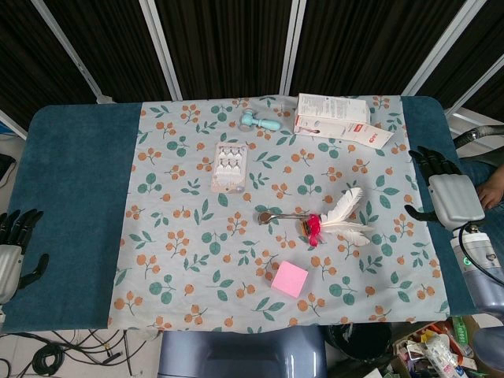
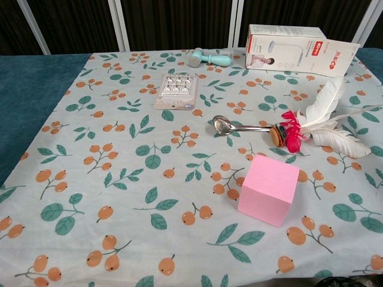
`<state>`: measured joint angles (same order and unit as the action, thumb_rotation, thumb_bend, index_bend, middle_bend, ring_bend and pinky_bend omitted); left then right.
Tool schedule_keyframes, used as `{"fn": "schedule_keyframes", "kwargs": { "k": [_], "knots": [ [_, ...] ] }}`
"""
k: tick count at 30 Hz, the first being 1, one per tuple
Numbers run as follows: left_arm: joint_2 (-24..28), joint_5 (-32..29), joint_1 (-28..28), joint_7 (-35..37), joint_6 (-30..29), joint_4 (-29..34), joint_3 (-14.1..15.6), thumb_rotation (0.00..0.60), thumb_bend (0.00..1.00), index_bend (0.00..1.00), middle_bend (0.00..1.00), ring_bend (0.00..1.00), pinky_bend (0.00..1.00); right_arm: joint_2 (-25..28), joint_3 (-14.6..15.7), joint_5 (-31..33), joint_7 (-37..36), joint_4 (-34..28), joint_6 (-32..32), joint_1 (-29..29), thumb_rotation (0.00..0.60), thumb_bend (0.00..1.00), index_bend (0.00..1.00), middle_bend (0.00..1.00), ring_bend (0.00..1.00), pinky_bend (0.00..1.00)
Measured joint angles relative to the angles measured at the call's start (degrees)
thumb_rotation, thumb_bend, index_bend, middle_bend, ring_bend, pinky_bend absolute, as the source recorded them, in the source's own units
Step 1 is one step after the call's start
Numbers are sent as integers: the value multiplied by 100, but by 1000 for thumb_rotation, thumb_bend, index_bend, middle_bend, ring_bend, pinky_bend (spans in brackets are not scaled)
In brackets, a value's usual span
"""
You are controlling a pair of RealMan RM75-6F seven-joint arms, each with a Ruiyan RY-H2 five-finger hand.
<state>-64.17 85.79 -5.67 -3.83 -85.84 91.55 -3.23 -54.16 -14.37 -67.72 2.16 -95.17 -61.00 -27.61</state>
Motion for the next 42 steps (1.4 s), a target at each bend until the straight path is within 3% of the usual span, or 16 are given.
{"fn": "schedule_keyframes", "kwargs": {
  "k": [26,42],
  "knots": [
    [33,51,74,-3,-122,31,29,600,388,75,79,0,0,116,-9,-130,54,-279,-134,-20,600,131,23,17,41,136],
    [22,66,73,-2,-144,24,21,600,388,75,79,0,0,80,159,-318,21,-303,-232,100,600,132,41,16,42,136]
  ]
}}
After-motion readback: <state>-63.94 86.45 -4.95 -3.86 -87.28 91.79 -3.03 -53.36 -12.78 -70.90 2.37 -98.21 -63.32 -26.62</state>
